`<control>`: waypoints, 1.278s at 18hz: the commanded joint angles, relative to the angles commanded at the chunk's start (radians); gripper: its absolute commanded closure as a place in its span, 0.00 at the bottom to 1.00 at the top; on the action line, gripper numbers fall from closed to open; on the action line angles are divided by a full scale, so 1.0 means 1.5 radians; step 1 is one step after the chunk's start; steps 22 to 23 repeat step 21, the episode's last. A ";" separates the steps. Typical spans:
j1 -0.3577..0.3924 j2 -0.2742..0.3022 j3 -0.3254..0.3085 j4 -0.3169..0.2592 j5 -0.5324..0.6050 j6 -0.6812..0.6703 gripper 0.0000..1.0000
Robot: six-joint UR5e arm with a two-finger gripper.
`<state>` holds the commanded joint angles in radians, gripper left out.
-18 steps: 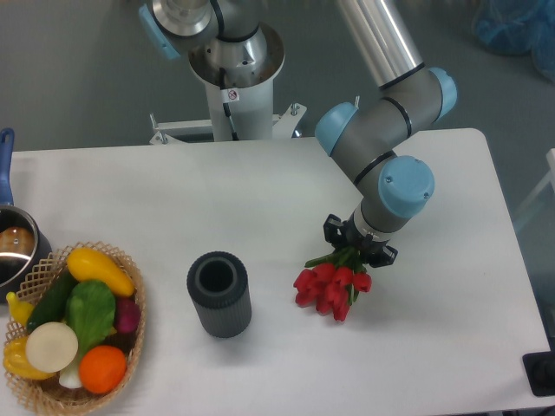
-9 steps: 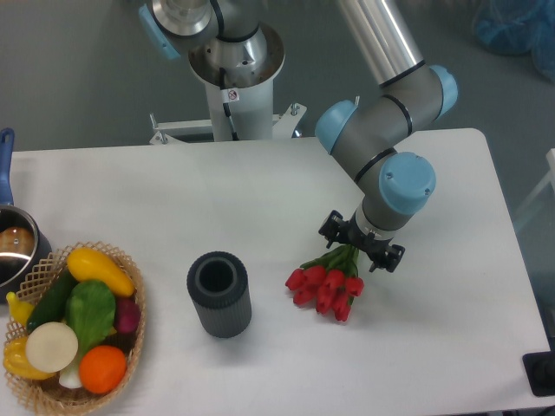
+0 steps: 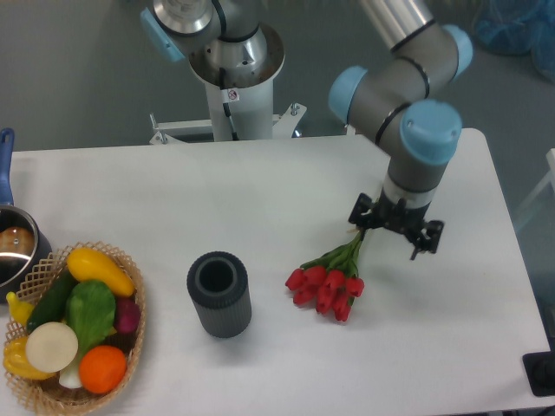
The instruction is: Place the flowers on the table
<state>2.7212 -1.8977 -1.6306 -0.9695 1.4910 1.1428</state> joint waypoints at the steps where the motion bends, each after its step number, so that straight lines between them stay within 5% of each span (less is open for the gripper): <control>1: 0.004 0.009 0.000 -0.001 0.001 0.000 0.00; 4: 0.017 0.038 0.006 -0.017 0.018 0.014 0.00; 11: 0.055 0.092 0.044 -0.158 0.052 0.072 0.00; 23: 0.113 0.166 0.041 -0.200 0.004 0.131 0.00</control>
